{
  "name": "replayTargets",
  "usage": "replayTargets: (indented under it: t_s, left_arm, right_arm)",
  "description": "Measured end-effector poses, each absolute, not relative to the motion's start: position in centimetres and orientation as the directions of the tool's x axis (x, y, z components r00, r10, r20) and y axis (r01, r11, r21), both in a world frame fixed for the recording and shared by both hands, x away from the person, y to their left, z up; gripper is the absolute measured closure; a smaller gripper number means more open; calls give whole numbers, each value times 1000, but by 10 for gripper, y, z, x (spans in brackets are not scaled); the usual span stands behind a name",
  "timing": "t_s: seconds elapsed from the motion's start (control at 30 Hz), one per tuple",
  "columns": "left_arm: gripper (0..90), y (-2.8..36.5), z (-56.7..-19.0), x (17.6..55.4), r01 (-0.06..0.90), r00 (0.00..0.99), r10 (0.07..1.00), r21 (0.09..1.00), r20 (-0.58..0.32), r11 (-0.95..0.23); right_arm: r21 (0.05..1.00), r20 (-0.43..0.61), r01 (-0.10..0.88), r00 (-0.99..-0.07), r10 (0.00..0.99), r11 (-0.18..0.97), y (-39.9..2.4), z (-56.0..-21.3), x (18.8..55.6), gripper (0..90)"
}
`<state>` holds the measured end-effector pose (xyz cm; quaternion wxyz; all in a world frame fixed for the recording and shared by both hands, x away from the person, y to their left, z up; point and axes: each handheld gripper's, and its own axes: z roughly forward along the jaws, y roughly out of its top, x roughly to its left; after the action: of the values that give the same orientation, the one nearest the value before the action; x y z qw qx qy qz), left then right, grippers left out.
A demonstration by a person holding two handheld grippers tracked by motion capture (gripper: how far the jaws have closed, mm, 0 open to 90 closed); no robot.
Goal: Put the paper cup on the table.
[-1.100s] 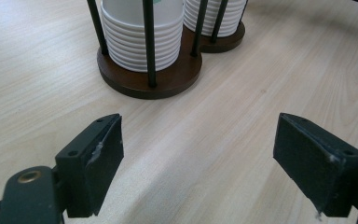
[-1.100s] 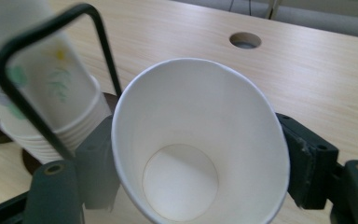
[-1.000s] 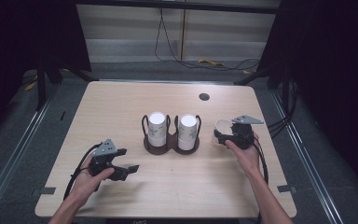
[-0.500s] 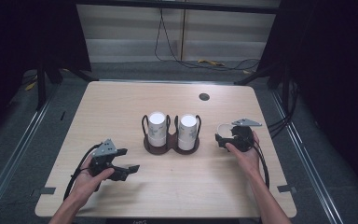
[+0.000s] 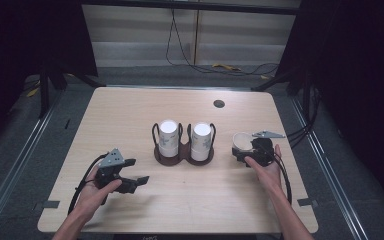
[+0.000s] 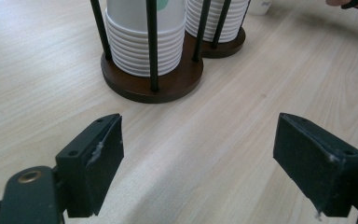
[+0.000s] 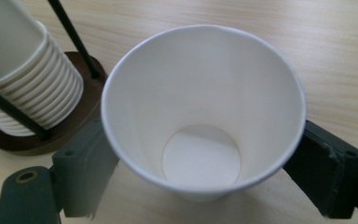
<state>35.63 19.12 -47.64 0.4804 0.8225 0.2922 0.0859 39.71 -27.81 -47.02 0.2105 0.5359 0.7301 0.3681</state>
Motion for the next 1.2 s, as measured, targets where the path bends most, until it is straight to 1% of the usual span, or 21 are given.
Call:
replayTargets:
  t_s: [0.13,0.3,0.37,0.63,0.67,0.73,0.93,0.97,1.1,1.2]
  left_arm:
    - [162,192,-476,357,411,804,577,836,-145,-364]
    - [165,195,-477,359,449,768,621,822,-155,-351]
    - [161,198,-477,361,475,740,654,810,-156,-343]
    - [162,203,-475,359,493,727,667,800,-163,-341]
    - [166,204,-475,359,493,727,669,797,-157,-349]
    - [165,209,-475,357,495,714,685,796,-145,-348]
    - [163,213,-474,354,500,709,690,793,-144,-349]
    - [165,213,-474,352,501,710,690,792,-145,-349]
    - [169,211,-476,349,501,698,702,796,-139,-340]
    - [168,210,-481,346,502,691,711,796,-134,-338]
  right_arm:
    - [763,78,629,-318,945,149,-280,-468,391,145]
    - [759,75,632,-322,944,155,-284,-466,384,145]
    - [762,67,626,-326,943,163,-287,-463,376,145]
    - [794,97,596,-316,944,119,-292,-453,353,145]
    - [799,98,590,-324,941,119,-289,-449,344,149]
    - [797,93,588,-343,935,136,-286,-447,337,153]
    - [808,87,569,-374,923,154,-273,-441,318,155]
    - [817,88,555,-390,917,157,-269,-436,311,159]
    - [822,105,550,-398,911,146,-262,-435,303,159]
    - [818,107,554,-408,907,153,-255,-440,296,159]
